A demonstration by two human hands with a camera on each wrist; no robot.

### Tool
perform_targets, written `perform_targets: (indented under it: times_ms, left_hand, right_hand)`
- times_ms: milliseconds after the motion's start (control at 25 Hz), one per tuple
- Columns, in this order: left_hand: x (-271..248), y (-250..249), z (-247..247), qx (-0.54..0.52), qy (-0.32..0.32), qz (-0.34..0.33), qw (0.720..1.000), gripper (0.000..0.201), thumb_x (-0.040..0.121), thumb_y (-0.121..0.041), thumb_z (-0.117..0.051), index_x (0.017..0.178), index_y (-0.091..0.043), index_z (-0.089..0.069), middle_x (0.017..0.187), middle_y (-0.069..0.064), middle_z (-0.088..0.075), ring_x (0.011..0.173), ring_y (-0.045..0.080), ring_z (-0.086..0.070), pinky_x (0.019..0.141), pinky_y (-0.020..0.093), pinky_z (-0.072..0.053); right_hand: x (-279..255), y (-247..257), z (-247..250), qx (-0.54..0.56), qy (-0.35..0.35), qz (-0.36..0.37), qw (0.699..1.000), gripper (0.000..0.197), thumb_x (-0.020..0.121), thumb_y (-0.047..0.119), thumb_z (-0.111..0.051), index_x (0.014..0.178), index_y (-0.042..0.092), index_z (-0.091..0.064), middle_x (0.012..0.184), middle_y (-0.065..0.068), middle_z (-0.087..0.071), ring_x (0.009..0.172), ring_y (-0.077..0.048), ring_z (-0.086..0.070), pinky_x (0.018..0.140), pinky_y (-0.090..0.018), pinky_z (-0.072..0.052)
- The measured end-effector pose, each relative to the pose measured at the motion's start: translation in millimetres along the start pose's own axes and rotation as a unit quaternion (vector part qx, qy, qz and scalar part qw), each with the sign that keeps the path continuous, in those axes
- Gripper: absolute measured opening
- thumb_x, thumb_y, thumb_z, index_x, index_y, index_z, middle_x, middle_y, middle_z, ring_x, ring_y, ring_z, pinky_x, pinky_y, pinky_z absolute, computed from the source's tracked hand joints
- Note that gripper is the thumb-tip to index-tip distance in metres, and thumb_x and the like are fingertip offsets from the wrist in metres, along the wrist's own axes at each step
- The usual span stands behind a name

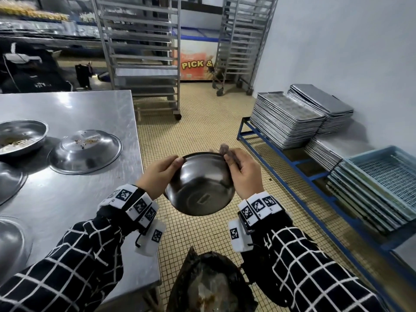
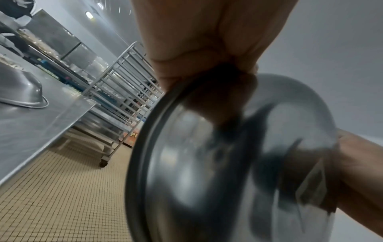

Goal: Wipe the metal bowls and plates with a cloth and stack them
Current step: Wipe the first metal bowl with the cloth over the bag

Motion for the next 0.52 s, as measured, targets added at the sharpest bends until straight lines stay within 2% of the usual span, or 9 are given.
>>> perform_targets:
  times_ms: [120,200,240,280,360,440,520]
  left_hand:
    - [0.5,-1.8,0.1,-0.067,-0.088,0.044,0.993,0.027,0.101,-0.031,-0.04,0.091,-0.016,-0.061,0.084,0.002,-0.063,0.078,0.014,-0.057,0.07,0.022,-0.042]
    - [6.3,-3.0,-0.3,-0.123,-0.12,0.074,0.982,0.026,0.102,-0.027,-0.039,0.088,-0.017,-0.059,0.084,0.004,-0.061,0.081,0.02,-0.057,0.075,0.028,-0.044]
    - [9.9,-5.1,-0.5,-0.144,-0.132,0.085,0.977,0.026,0.102,-0.026,-0.039,0.086,-0.017,-0.058,0.084,0.005,-0.06,0.081,0.021,-0.057,0.076,0.031,-0.044]
    - [12.4,-7.4,-1.1,-0.173,-0.143,0.096,0.97,0.026,0.102,-0.025,-0.039,0.084,-0.018,-0.057,0.083,0.004,-0.059,0.079,0.02,-0.056,0.074,0.031,-0.045]
    - [15.3,-13.1,0.0,-0.23,-0.162,0.117,0.952,0.026,0.102,-0.023,-0.039,0.082,-0.019,-0.055,0.079,0.003,-0.057,0.072,0.018,-0.055,0.068,0.03,-0.046]
    - [14.8,-16.1,1.6,-0.259,-0.167,0.116,0.944,0.026,0.102,-0.022,-0.039,0.082,-0.018,-0.055,0.076,0.003,-0.057,0.068,0.017,-0.055,0.064,0.03,-0.047]
    - [8.7,-17.5,-0.7,-0.255,-0.152,0.105,0.949,0.025,0.101,-0.02,-0.04,0.084,-0.017,-0.057,0.078,0.004,-0.06,0.071,0.017,-0.057,0.065,0.028,-0.049]
  right_hand:
    - [-6.6,-5.8,0.5,0.036,-0.095,-0.09,0.991,0.026,0.097,0.029,-0.051,0.112,0.012,-0.064,0.096,0.005,-0.066,0.089,-0.012,-0.061,0.079,-0.024,-0.048]
    - [-15.1,-1.2,-12.3,0.074,-0.086,-0.158,0.981,0.033,0.099,0.036,-0.044,0.122,0.019,-0.059,0.105,0.006,-0.064,0.098,-0.012,-0.06,0.087,-0.028,-0.049]
    - [-21.0,4.0,-23.8,0.089,-0.063,-0.175,0.979,0.037,0.099,0.04,-0.04,0.128,0.023,-0.055,0.118,0.003,-0.062,0.108,-0.014,-0.058,0.094,-0.034,-0.049]
    - [-29.7,11.1,-36.2,0.097,-0.036,-0.168,0.98,0.041,0.1,0.042,-0.036,0.134,0.025,-0.05,0.132,0.0,-0.056,0.12,-0.017,-0.053,0.101,-0.04,-0.046]
    - [-49.1,29.0,-56.4,0.078,0.004,-0.068,0.995,0.046,0.101,0.041,-0.032,0.143,0.025,-0.04,0.15,0.002,-0.037,0.14,-0.014,-0.031,0.112,-0.042,-0.034]
    - [-57.1,41.0,-61.6,0.035,0.02,0.037,0.998,0.048,0.101,0.036,-0.032,0.147,0.023,-0.032,0.156,0.005,-0.026,0.146,-0.01,-0.013,0.118,-0.039,-0.023]
    - [-40.5,40.7,-56.5,-0.01,0.022,0.077,0.997,0.049,0.1,0.036,-0.033,0.148,0.025,-0.029,0.157,0.007,-0.02,0.147,-0.011,-0.004,0.119,-0.034,-0.013]
Point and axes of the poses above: each hand's wrist, its own x-axis towards the middle knuckle, its own z-axis out of the back of the hand, y = z × x, the point moved 3 cm from there along x, towards the middle knuckle
